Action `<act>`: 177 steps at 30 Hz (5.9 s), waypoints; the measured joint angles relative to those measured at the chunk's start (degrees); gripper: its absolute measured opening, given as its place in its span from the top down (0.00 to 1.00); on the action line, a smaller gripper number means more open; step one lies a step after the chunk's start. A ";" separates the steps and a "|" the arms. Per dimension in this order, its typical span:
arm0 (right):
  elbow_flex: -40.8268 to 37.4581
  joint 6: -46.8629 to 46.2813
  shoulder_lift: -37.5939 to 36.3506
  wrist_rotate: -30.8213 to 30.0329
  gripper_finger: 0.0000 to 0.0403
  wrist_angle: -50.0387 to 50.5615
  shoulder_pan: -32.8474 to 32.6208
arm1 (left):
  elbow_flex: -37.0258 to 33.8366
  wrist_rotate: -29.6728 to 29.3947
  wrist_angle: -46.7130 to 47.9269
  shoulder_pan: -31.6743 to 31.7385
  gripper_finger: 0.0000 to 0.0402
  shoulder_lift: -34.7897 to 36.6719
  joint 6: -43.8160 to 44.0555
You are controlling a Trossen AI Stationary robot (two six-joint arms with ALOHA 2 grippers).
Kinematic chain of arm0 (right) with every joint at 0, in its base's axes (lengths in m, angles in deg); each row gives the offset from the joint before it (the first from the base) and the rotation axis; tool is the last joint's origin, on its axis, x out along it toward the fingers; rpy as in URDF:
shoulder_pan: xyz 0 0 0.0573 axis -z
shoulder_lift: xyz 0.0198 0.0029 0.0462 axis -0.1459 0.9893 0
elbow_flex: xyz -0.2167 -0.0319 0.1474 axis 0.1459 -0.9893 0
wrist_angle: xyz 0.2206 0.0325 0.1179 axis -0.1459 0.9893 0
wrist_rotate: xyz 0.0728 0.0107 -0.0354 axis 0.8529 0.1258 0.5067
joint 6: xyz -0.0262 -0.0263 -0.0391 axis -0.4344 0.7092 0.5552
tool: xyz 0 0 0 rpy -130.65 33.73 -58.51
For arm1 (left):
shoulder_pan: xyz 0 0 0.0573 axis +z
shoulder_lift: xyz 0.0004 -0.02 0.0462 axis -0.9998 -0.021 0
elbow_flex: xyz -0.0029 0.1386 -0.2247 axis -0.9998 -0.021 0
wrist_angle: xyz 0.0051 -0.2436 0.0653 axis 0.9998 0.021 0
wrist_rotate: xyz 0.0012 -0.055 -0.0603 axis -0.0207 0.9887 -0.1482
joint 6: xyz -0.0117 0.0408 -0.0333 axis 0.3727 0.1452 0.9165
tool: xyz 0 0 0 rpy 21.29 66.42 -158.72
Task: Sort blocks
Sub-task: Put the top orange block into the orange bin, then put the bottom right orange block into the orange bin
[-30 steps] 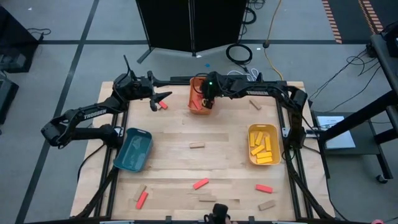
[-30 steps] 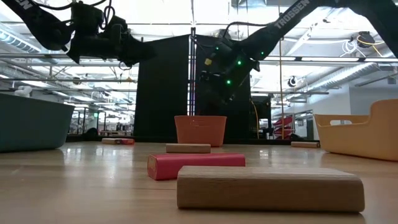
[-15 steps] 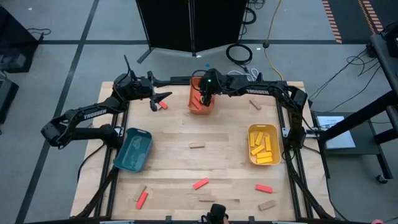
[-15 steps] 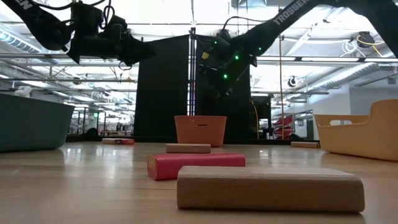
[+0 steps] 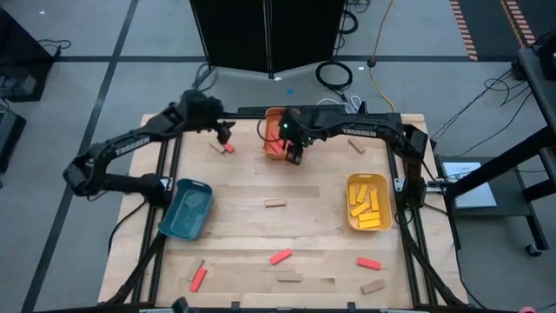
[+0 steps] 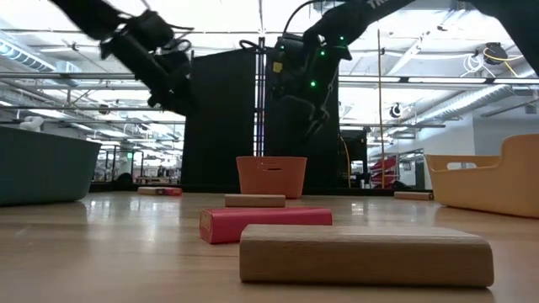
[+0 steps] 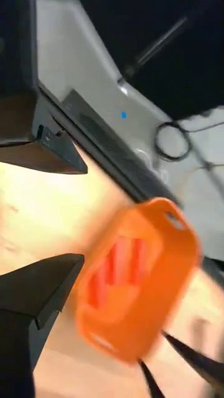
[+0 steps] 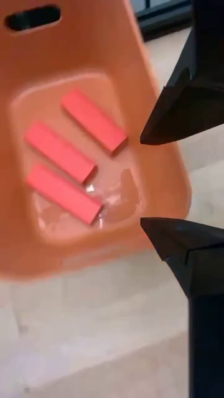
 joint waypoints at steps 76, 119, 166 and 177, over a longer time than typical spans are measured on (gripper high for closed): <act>-10.82 -8.39 -0.79 -0.55 0.52 -0.76 -17.33 | 25.61 -4.95 27.28 -10.64 0.76 -27.44 -39.85; -10.82 -13.09 -0.76 -6.40 0.52 6.31 -19.47 | 26.64 18.15 3.40 -7.33 0.41 -24.37 -19.04; 6.78 -71.70 0.35 -4.47 0.52 24.27 -63.14 | -24.04 3.45 -26.96 -64.08 0.41 36.47 10.53; 6.80 -23.68 3.43 -25.55 0.52 3.14 -58.09 | -7.49 -17.23 -11.65 -75.65 0.41 16.53 -5.08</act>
